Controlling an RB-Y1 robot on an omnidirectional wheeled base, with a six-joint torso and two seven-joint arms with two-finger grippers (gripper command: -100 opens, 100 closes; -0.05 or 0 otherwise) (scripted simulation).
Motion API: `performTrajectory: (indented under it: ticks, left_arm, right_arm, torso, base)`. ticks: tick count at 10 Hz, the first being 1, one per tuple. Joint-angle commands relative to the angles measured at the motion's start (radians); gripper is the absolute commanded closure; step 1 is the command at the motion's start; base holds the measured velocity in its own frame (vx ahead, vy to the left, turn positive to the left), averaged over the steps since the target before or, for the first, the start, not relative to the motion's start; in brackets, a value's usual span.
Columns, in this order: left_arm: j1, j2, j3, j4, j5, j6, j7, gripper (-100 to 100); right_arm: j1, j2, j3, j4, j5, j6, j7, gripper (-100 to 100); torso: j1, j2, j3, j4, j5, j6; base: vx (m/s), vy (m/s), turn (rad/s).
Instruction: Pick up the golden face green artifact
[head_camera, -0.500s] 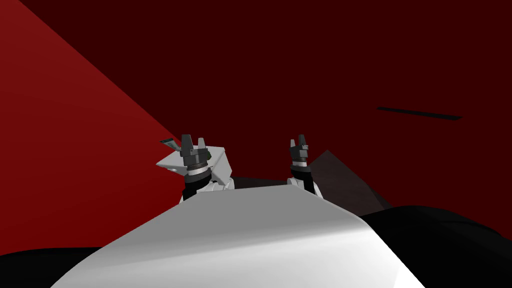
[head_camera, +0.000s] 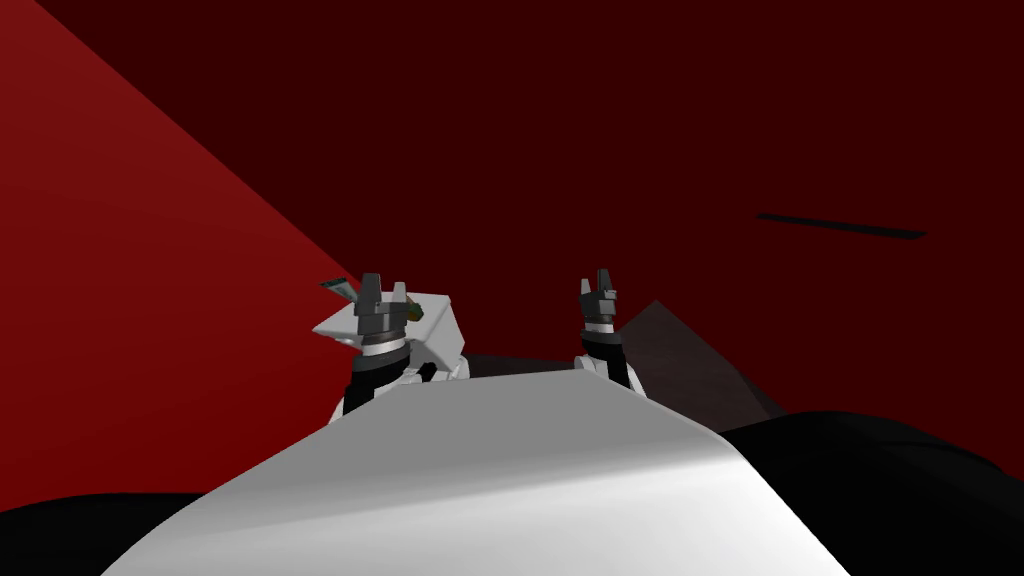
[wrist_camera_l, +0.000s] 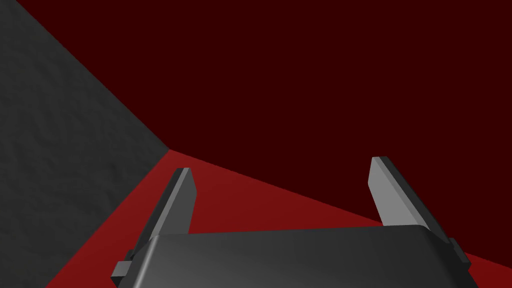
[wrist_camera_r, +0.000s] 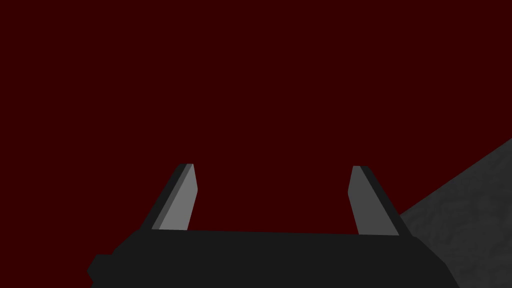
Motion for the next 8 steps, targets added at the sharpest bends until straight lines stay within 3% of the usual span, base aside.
performTrajectory:
  ticks: [1, 2, 3, 5, 6, 8]
  left_arm:
    - [0.019, 0.042, 0.038, -0.003, 0.031, 0.046, 0.018, -100]
    - [0.039, 0.069, 0.064, -0.011, 0.053, 0.07, 0.031, -100]
    - [0.039, 0.069, 0.064, -0.011, 0.053, 0.078, 0.031, -100]
    - [0.083, 0.123, 0.124, -0.027, 0.104, 0.143, 0.059, -100]
    - [0.083, 0.123, 0.124, -0.027, 0.104, 0.151, 0.059, -100]
    - [0.133, 0.179, 0.185, -0.044, 0.161, 0.214, 0.091, -100]
  right_arm:
    - [0.0, 0.0, 0.0, 0.0, 0.0, 0.0, 0.0, 0]
    - [0.0, 0.0, 0.0, 0.0, 0.0, 0.0, 0.0, 0]
    - [0.0, 0.0, 0.0, 0.0, 0.0, 0.0, 0.0, 0]
    - [0.0, 0.0, 0.0, 0.0, 0.0, 0.0, 0.0, 0]
    - [0.0, 0.0, 0.0, 0.0, 0.0, 0.0, 0.0, 0]
    - [0.0, 0.0, 0.0, 0.0, 0.0, 0.0, 0.0, 0]
  torso:
    - [0.0, 0.0, 0.0, 0.0, 0.0, 0.0]
    - [0.0, 0.0, 0.0, 0.0, 0.0, 0.0]
    - [0.001, 0.0, 0.0, 0.0, 0.0, 0.0]
    - [0.0, 0.0, 0.0, 0.0, 0.0, 0.0]
    - [0.0, 0.0, 0.0, 0.0, 0.0, 0.0]
    - [0.0, 0.0, 0.0, 0.0, 0.0, 0.0]
  base:
    - [0.015, 0.027, -0.003]
    - [0.02, 0.029, -0.008]
    - [0.014, 0.021, -0.003]
    - [0.013, 0.023, -0.008]
    - [0.015, 0.02, -0.002]
    - [0.016, 0.024, -0.011]
